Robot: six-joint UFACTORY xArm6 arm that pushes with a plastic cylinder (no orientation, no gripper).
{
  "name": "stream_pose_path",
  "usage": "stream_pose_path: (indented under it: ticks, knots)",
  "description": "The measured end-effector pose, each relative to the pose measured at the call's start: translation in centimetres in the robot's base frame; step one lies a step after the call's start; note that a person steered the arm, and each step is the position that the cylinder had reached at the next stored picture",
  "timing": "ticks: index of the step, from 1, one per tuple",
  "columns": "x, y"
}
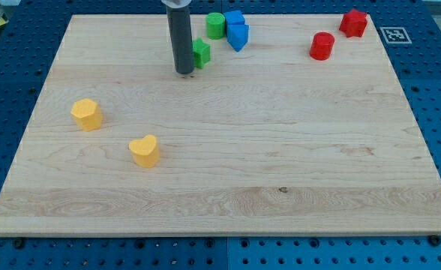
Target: Move the green star closer to the blue circle
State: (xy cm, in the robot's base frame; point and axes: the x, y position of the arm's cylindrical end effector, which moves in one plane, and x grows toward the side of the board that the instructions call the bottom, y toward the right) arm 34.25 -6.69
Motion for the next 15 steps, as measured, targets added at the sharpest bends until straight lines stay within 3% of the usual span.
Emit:
stream_pose_path:
  ticks: [3,5,14,15]
  knots:
    - [-0.2,-2.0]
    - [-3.5,-2.0]
    - [0.6,5.4]
    - [-0.4,5.5]
